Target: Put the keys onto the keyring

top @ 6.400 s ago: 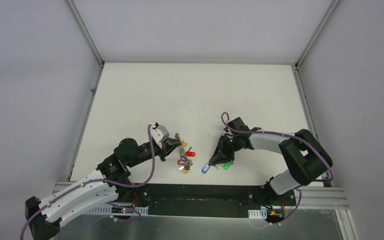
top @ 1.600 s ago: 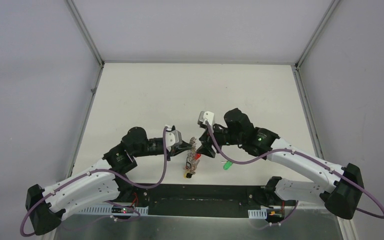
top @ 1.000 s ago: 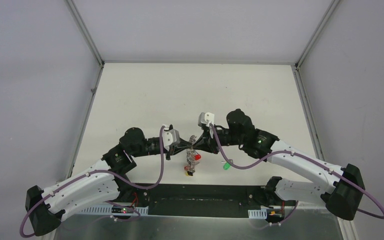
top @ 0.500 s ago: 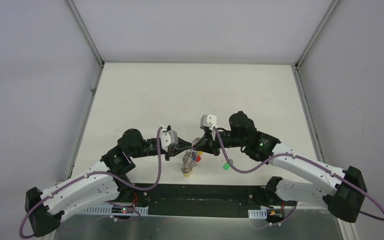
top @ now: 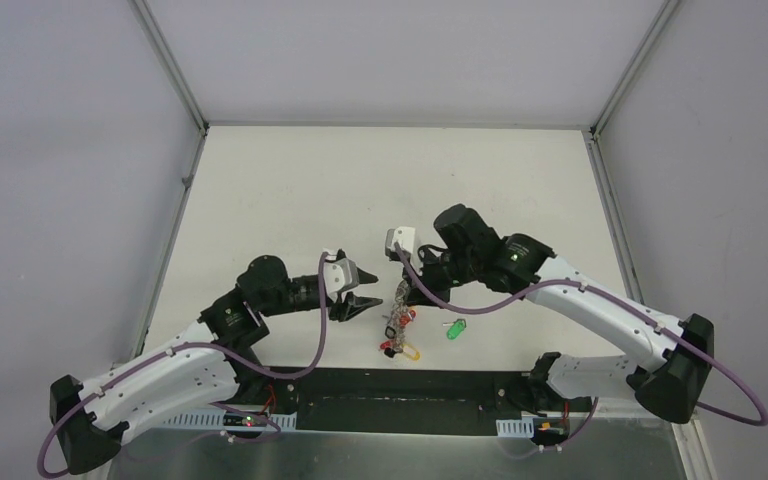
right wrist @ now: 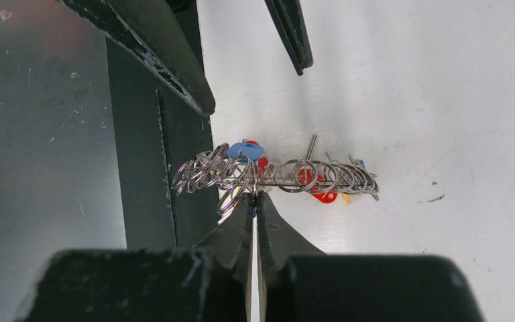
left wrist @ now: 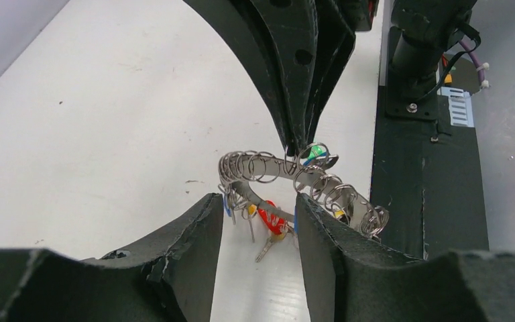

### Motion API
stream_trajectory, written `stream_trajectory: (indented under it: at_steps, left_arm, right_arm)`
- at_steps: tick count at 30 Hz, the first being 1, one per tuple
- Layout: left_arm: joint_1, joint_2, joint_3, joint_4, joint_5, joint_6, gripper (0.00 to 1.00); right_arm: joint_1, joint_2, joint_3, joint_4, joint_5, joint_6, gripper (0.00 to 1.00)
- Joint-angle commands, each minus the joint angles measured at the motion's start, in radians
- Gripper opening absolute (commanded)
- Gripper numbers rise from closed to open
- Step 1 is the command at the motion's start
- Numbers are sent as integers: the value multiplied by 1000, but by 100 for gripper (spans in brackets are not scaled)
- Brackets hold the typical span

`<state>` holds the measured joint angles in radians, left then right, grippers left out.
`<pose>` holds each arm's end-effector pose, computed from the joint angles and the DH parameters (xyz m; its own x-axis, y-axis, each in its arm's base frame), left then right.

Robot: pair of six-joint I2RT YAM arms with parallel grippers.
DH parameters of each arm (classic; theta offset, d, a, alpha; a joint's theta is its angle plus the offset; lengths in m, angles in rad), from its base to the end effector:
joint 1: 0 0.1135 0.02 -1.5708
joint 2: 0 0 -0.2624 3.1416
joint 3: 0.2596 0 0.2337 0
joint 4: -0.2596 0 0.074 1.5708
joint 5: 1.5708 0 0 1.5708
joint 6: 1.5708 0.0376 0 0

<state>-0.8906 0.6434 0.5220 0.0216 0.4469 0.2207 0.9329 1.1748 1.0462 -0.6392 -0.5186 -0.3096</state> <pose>0.0810 -0.1260 0.2924 0.1516 0.1266 -0.9803 0.9617 0.2102 0.1758 0.1203 0.1936 0.3120 -0.1167 -0.6017 -0.7901 -0.9928 0.0498 0.1087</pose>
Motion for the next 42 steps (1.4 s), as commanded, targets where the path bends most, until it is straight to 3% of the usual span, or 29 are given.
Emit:
stream_trajectory:
  at_steps: [1, 8, 18, 26, 35, 42]
  left_arm:
    - [-4, 34, 34, 13, -5, -9, 45]
    - [-4, 93, -53, 244, 39, -77, 39]
    - [-3, 208, -98, 476, 178, -149, 34]
    - [-4, 234, -113, 543, 269, -176, 23]
    - [-4, 241, -107, 489, 284, -174, 26]
    - [-3, 241, -108, 455, 231, -161, 14]
  right_arm:
    - [-1, 61, 157, -234, 33, -48, 0]
    - [-2, 127, 252, -366, -19, -25, 0]
    - [-5, 105, 211, -284, -57, -13, 0]
    - [-10, 101, 196, -264, -47, -9, 0]
    - [-12, 78, 178, -234, -47, 3, 0]
    - [-12, 74, 175, -226, -57, 9, 0]
